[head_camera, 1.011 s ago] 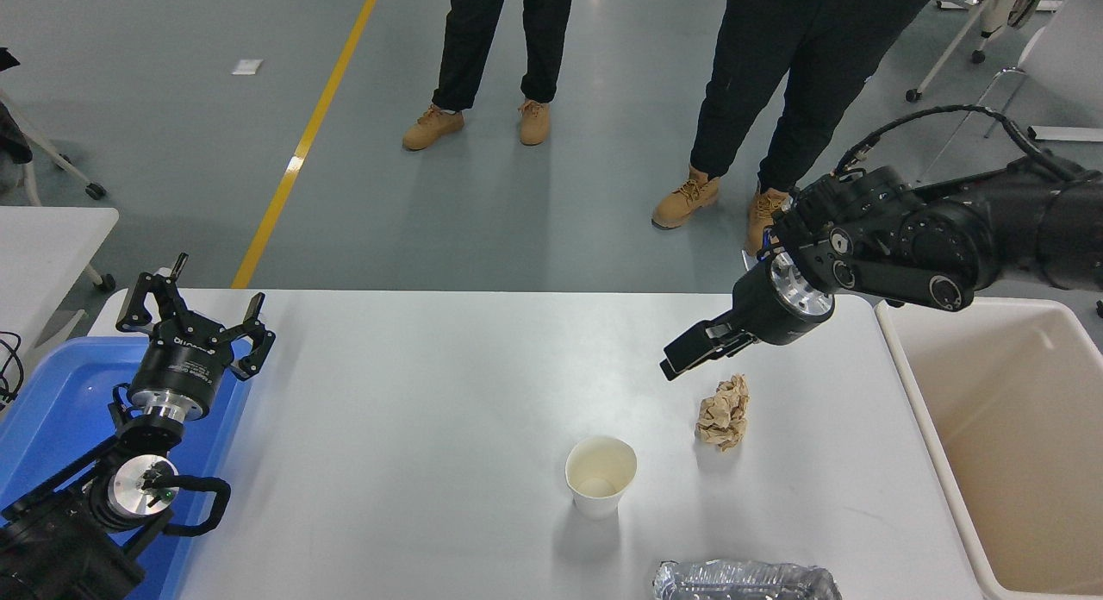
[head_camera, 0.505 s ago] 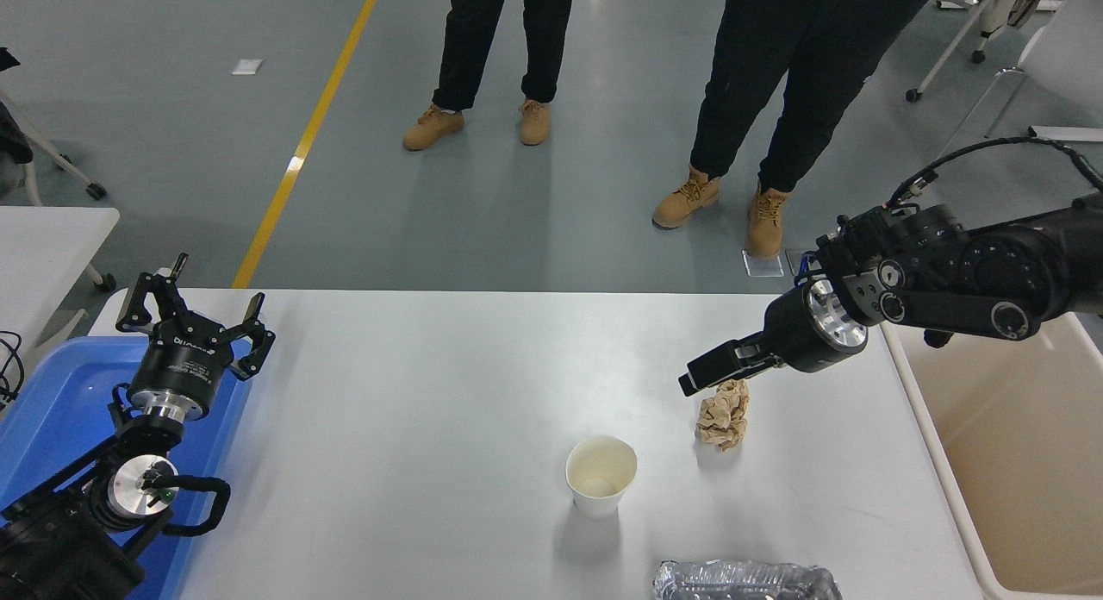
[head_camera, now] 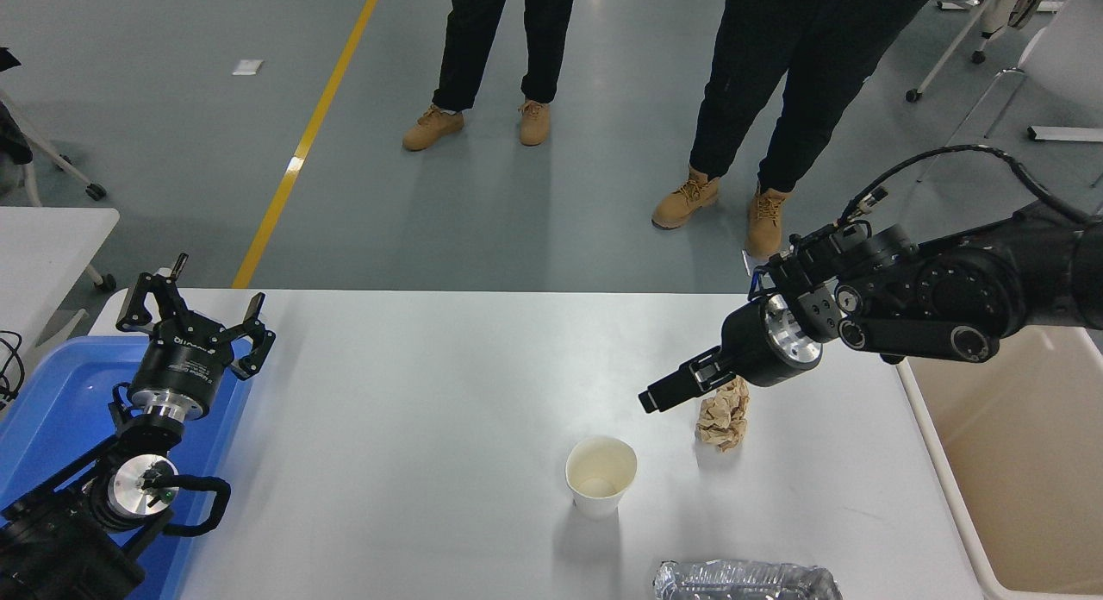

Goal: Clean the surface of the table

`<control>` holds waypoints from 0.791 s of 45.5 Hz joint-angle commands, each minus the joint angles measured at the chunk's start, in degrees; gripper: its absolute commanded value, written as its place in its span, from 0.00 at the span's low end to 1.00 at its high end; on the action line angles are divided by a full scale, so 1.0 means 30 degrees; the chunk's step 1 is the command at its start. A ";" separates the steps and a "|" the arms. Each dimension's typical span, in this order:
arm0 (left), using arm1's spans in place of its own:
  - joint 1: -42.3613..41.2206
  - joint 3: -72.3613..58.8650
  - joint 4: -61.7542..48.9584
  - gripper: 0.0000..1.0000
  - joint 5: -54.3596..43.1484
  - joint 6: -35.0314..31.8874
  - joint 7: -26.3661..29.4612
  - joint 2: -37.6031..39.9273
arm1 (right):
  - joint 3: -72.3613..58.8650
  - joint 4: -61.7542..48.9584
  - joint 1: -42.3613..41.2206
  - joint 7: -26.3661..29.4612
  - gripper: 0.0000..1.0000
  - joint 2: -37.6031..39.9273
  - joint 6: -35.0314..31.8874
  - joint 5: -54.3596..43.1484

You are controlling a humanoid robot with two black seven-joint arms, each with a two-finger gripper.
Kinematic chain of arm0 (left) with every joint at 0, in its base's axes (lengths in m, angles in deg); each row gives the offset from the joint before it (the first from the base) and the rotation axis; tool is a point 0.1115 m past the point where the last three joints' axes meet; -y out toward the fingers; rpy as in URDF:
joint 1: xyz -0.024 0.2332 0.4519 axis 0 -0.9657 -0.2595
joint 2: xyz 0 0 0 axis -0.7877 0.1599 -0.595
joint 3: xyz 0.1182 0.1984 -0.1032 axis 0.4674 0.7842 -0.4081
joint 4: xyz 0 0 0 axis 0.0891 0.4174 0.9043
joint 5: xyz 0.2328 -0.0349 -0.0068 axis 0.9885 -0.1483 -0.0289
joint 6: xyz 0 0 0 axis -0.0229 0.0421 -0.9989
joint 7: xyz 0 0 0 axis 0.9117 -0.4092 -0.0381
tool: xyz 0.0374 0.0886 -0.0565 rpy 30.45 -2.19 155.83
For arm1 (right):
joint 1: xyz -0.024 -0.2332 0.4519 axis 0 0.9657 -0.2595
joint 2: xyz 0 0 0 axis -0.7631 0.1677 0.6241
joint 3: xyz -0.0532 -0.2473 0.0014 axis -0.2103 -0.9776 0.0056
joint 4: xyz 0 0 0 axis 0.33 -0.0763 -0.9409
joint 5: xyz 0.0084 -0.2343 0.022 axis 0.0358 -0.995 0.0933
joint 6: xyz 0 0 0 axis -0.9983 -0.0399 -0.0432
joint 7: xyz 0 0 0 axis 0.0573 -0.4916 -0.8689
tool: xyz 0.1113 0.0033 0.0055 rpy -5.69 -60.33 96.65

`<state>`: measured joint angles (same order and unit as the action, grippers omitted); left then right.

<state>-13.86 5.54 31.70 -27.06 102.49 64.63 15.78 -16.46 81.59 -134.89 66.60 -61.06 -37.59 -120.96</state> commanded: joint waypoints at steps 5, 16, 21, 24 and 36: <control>0.0000 -0.0001 0.0000 0.99 -0.0027 0.0000 0.0000 0.0000 | -0.0947 -0.1821 0.0284 0.0015 0.98 -0.2905 0.0092 0.0355; 0.0000 -0.0001 0.0000 0.99 0.0002 0.0000 0.0000 0.0000 | -0.1388 -0.3374 0.1163 -0.0014 0.98 -0.3317 0.0092 0.0473; 0.0000 -0.0001 0.0000 0.99 -0.0027 0.0000 0.0000 0.0000 | -0.1388 -0.3727 0.1369 -0.0102 0.98 -0.3317 0.0092 0.0502; 0.0000 -0.0001 0.0000 0.99 0.0002 0.0000 0.0000 0.0000 | -0.1417 -0.3814 0.1573 -0.0189 0.98 -0.3317 0.0092 0.0473; 0.0000 -0.0001 0.0000 0.99 0.0002 0.0000 0.0000 0.0000 | -0.1623 -0.4839 0.2891 -0.0277 0.98 -0.3317 0.0150 0.0356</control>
<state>-13.86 5.54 31.70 -27.10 102.49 64.63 15.78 -20.85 69.81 -129.40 66.05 -70.73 -37.30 -119.60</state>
